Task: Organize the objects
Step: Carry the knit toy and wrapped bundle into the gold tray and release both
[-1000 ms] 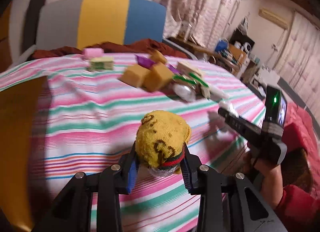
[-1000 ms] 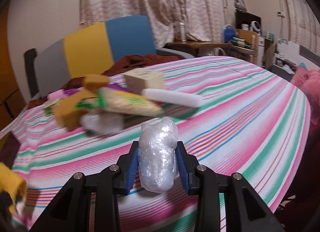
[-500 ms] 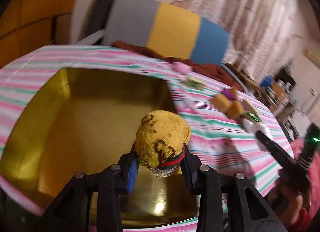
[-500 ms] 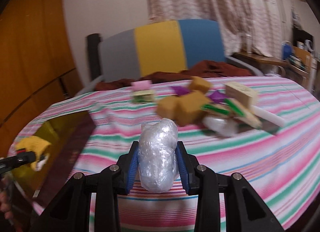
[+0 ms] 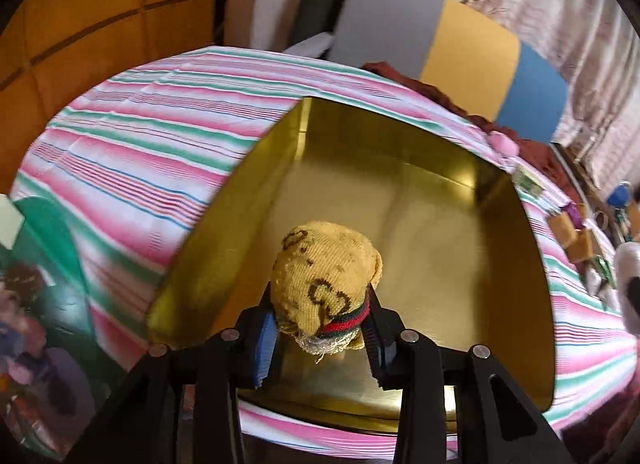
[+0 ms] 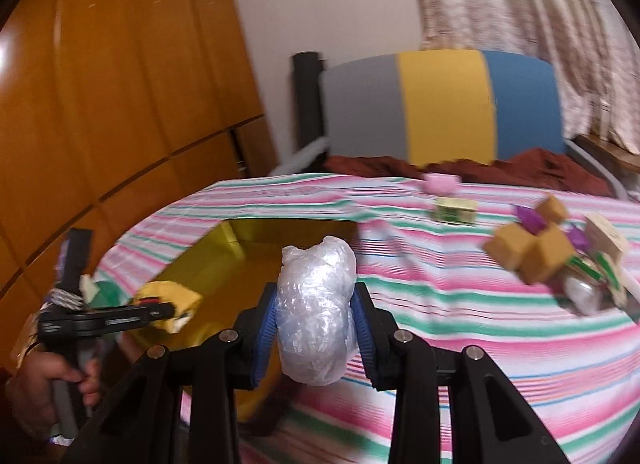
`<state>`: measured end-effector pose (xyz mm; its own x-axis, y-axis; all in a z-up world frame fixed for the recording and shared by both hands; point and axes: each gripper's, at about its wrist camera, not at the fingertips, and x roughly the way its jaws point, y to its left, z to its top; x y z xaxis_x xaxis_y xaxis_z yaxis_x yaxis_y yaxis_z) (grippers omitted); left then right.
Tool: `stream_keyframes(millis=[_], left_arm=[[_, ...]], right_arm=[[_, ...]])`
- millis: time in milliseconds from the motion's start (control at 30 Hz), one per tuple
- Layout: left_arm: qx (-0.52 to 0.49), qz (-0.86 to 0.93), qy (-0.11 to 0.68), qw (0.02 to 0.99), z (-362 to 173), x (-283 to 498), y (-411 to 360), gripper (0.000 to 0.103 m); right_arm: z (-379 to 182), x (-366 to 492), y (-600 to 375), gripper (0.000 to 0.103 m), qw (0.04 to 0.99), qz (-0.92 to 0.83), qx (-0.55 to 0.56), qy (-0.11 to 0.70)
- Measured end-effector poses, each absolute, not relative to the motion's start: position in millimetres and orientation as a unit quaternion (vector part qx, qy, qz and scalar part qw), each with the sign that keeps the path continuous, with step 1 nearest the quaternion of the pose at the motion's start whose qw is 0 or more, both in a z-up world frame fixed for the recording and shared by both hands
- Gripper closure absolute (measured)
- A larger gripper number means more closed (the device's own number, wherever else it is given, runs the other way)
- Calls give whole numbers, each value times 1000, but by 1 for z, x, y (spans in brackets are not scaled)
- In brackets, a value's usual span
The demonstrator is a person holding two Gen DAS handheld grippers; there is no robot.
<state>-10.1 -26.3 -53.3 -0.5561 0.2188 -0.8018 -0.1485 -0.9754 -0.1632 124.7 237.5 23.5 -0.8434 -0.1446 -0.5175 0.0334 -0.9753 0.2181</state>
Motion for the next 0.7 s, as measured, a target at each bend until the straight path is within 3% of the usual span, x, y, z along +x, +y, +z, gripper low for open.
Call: stream_keyframes(millis=[67, 200, 333, 433, 700], left_arm=[[-452, 887, -33, 87, -48, -8, -32, 56], [-418, 905, -42, 70, -29, -1, -41, 25], [-365, 928, -58, 42, -4, 8, -54, 23], [-329, 941, -77, 10, 12, 12, -66, 2], [-328, 936, -132, -8, 13, 12, -87, 0]], right_arm=[[26, 120, 221, 67, 66, -954, 278, -94], [23, 108, 186, 67, 105, -944, 303, -81], [12, 93, 163, 66, 134, -930, 333, -77], [0, 78, 148, 66, 154, -917, 361, -76], [-27, 45, 117, 66, 166, -897, 402, -83]])
